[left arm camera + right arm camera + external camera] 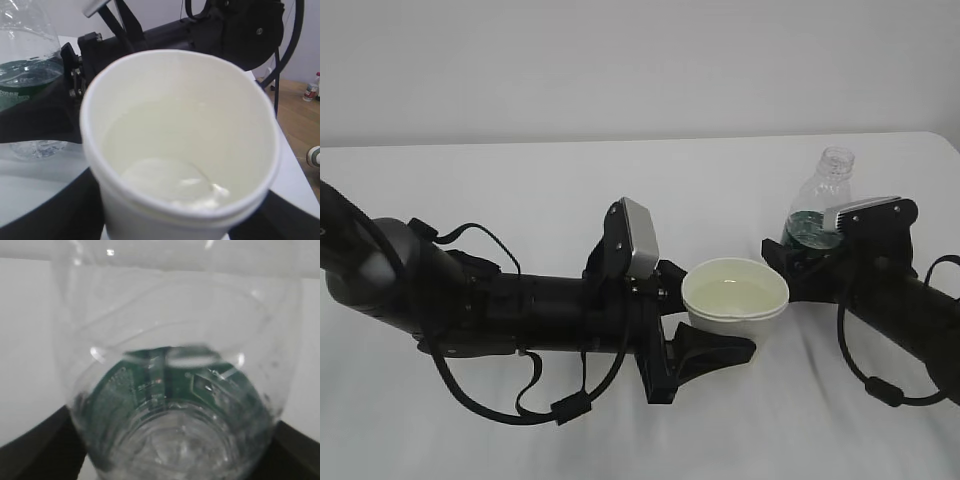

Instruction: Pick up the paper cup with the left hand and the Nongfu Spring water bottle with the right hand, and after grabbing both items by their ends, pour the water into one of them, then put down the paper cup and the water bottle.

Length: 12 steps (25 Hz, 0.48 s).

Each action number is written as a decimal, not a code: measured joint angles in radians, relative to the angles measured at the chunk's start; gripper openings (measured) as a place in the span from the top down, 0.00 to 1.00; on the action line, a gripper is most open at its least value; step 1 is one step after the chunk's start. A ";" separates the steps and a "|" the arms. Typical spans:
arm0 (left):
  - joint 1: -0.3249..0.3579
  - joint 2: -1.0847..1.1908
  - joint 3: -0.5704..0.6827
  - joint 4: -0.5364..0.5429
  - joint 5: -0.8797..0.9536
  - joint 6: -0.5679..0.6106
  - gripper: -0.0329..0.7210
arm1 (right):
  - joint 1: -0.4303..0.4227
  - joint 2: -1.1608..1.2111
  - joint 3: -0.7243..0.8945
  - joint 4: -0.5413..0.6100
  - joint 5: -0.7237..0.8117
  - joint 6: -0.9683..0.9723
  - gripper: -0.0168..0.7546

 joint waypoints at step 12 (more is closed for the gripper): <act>0.000 0.000 0.000 -0.040 0.002 0.000 0.32 | 0.000 -0.104 0.152 0.008 -0.001 -0.049 0.14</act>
